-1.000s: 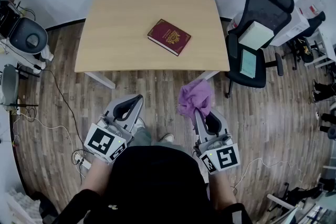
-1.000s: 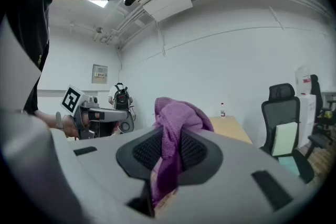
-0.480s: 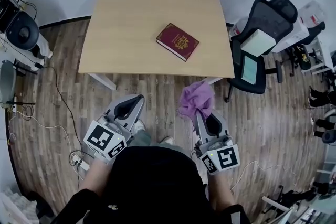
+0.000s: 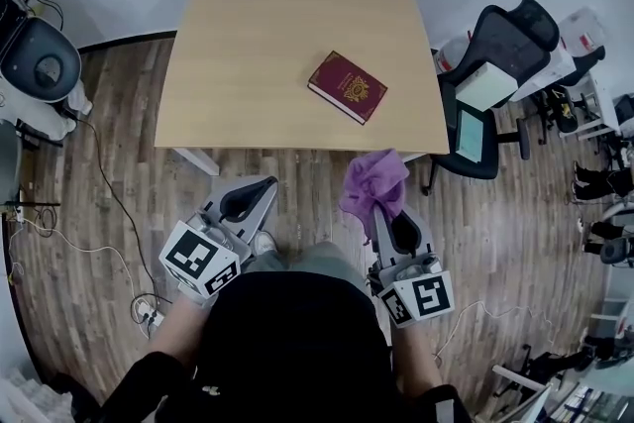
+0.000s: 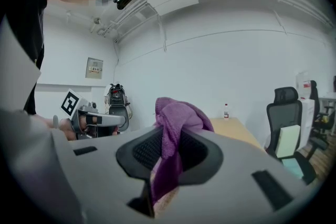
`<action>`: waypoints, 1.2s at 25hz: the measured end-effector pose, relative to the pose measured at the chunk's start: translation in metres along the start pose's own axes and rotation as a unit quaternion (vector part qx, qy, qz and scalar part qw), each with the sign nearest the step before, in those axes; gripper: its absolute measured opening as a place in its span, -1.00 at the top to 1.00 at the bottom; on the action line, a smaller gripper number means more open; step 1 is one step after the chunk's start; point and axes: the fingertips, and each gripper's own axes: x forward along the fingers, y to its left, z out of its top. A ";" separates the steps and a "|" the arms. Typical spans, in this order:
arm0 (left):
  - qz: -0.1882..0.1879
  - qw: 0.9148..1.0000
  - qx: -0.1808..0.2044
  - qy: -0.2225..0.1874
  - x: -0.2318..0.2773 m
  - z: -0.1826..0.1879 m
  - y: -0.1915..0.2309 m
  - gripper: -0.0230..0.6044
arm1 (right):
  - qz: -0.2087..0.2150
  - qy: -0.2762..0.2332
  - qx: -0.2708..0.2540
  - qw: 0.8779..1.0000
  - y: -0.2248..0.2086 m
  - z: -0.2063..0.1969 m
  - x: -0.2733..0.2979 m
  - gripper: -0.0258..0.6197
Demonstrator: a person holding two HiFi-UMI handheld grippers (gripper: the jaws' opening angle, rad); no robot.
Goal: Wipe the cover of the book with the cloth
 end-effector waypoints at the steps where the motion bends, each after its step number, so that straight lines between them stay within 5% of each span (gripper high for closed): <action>1: -0.005 1.000 -0.006 0.002 -0.002 -0.001 0.002 0.86 | 0.000 0.002 0.000 1.000 0.003 -0.001 0.003 0.70; 6: -0.012 0.999 0.005 0.032 -0.006 -0.010 0.005 0.87 | 0.005 0.006 0.003 1.000 0.009 0.001 0.018 0.70; 10: -0.003 0.998 -0.048 0.032 -0.002 -0.012 0.020 0.87 | 0.013 0.012 0.009 1.000 0.006 -0.004 0.034 0.70; 15: 0.010 0.998 -0.047 0.031 0.010 -0.011 0.038 0.87 | 0.026 0.020 0.014 0.999 -0.006 -0.008 0.056 0.70; 30: 0.047 0.996 -0.035 0.073 0.117 -0.004 0.092 0.87 | 0.042 0.049 0.050 0.997 -0.114 -0.014 0.146 0.70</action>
